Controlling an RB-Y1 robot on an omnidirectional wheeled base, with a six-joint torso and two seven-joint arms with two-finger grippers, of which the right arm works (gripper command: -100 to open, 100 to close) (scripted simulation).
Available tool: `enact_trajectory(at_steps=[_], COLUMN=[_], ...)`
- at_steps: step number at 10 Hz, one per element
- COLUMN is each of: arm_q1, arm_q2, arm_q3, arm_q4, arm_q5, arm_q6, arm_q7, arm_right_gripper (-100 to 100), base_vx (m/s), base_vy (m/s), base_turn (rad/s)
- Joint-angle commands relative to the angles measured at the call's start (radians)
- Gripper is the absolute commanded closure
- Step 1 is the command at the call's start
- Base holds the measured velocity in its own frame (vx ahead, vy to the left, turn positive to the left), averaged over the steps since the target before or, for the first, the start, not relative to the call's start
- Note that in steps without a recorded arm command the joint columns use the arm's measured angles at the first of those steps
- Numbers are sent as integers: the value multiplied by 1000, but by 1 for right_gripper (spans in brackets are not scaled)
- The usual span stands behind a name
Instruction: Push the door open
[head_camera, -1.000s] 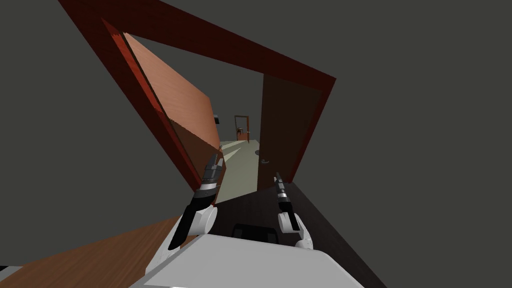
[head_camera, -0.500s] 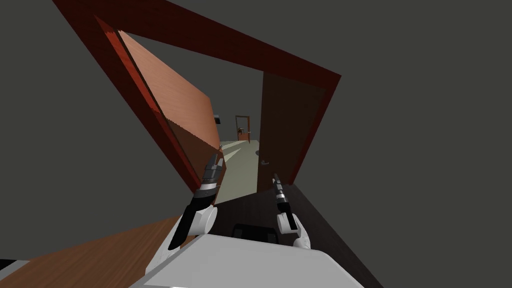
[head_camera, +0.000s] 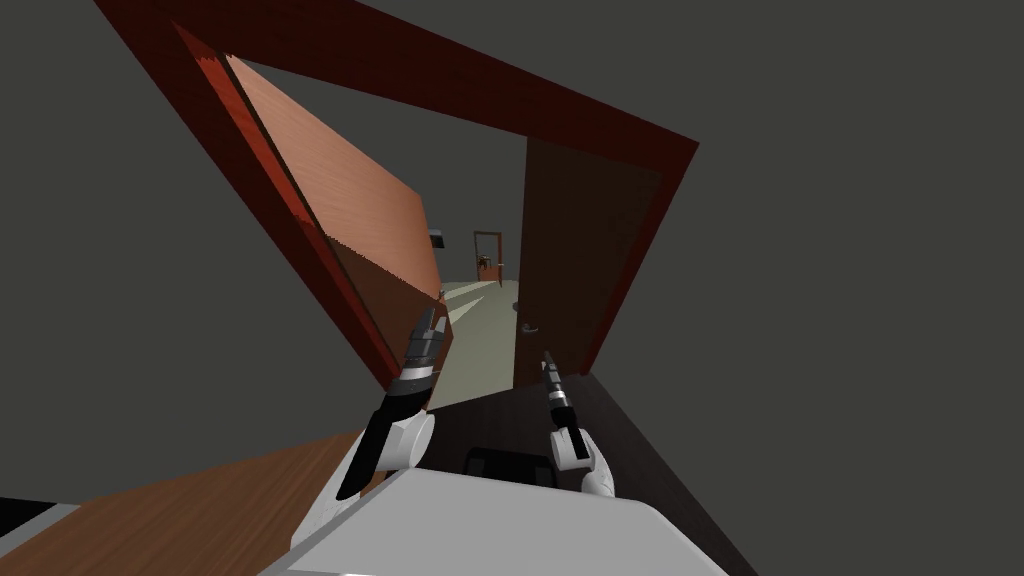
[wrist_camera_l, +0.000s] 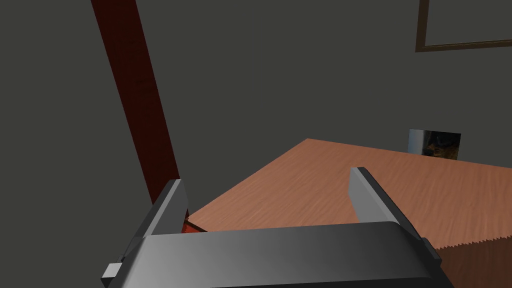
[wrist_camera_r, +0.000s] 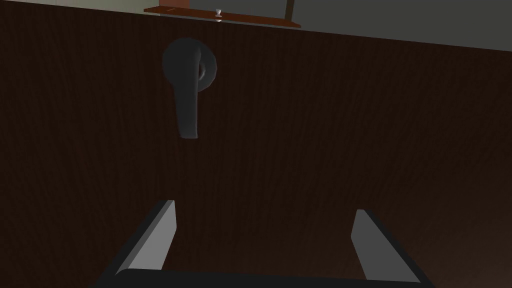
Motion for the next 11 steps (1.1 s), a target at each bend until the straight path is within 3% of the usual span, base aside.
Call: enact_trajectory(at_steps=[1, 11], arm_q1=[-7, -92], arm_q2=[4, 44], arm_q3=[6, 21], arm_q4=[30, 263], arm_q5=[6, 29], arm_q6=[0, -47], arm_q7=[-4, -18], arm_right_gripper=[-100, -100], base_vx=[81, 81], base_vy=[-60, -55], base_turn=[61, 46])
